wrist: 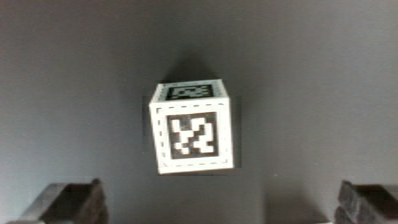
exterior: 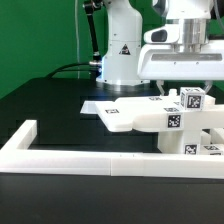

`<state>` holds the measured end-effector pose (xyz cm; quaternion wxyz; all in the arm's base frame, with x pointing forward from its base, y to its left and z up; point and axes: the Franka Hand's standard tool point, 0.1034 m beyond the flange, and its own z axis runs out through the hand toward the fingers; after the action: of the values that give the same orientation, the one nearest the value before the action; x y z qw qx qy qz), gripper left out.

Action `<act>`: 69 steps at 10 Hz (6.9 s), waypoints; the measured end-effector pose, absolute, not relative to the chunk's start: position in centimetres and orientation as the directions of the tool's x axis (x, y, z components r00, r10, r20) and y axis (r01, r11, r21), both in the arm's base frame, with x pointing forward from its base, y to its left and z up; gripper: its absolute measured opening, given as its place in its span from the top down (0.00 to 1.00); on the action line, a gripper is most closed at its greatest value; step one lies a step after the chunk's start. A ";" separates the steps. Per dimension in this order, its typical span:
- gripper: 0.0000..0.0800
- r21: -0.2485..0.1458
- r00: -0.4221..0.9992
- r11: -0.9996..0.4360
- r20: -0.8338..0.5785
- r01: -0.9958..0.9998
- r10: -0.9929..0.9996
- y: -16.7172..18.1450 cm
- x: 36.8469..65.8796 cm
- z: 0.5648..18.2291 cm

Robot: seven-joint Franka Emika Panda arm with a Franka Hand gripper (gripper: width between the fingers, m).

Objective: Assemble chair

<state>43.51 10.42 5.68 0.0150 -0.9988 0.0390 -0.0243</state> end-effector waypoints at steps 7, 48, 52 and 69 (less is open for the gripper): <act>0.19 -0.019 0.997 -0.998 0.049 -0.054 -0.055 9.4 42.9 3.9; 0.65 -0.065 1.000 -0.998 0.012 0.016 0.015 5.3 53.2 13.2; 0.65 -0.062 1.000 -0.998 0.024 0.021 0.019 5.1 54.8 13.4; 0.65 -0.050 0.999 -0.998 0.011 0.033 0.032 6.0 54.9 11.3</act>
Offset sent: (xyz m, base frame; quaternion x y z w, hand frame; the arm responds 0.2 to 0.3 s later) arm 0.0000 0.0000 0.0000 0.0000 0.0000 0.0000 1.0000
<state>54.94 5.98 11.25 0.0252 -0.9995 -0.0163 -0.0051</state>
